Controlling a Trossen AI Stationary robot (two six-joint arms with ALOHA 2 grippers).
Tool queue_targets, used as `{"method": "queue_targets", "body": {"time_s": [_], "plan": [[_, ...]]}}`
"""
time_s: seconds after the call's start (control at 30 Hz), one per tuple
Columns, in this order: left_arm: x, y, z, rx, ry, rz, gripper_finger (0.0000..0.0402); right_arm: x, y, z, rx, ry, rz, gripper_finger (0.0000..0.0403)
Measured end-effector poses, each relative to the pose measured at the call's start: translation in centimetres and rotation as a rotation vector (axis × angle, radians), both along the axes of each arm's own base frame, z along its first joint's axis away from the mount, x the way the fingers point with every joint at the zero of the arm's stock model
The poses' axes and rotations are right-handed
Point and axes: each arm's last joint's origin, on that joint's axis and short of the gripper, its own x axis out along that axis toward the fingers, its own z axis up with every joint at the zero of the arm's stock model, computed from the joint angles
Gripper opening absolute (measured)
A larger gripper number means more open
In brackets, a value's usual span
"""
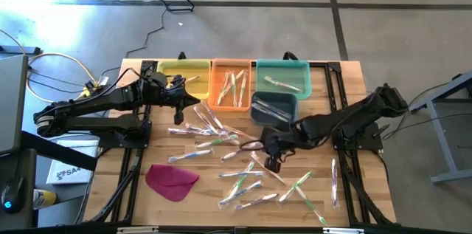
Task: Pick & Place Toothbrushes
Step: Put the orange toothbrush into the blue bin
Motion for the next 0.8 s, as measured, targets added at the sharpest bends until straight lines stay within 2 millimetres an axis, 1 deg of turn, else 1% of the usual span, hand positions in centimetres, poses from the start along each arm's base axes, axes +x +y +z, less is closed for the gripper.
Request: {"method": "queue_targets", "body": {"time_s": [0.1, 0.33, 0.47, 0.53, 0.6, 0.67, 0.8], "plan": [[0.0, 0.0, 0.0, 0.000, 0.000, 0.000, 0.0000, -0.4, 1.0, -0.6, 0.015, 0.052, -0.028, 0.0002], [0.0, 0.0, 0.0, 0.001, 0.000, 0.003, 0.0000, -1.8, 3.8, -2.3, 0.003, 0.185, -0.021, 0.0002], [0.0, 0.0, 0.0, 0.003, 0.000, 0.002, 0.0000, -1.9, 4.6, -3.4, 0.019, 0.241, -0.074, 0.0002], [0.0, 0.0, 0.0, 0.007, 0.001, 0.000, 0.0000, -1.7, 4.6, -4.0, 0.016, 0.263, -0.106, 0.0004], [0.0, 0.0, 0.0, 0.009, 0.001, -0.001, 0.0000, -1.5, 4.9, -4.6, 0.026, 0.286, -0.117, 0.0015], [0.0, 0.0, 0.1, 0.010, -0.003, -0.001, 0.0000, -1.1, 5.0, -5.4, 0.029, 0.305, -0.136, 0.0033], [0.0, 0.0, 0.1, 0.011, -0.003, -0.001, 0.0000, -0.3, 5.5, -7.2, 0.050, 0.344, -0.144, 0.0087]]}}
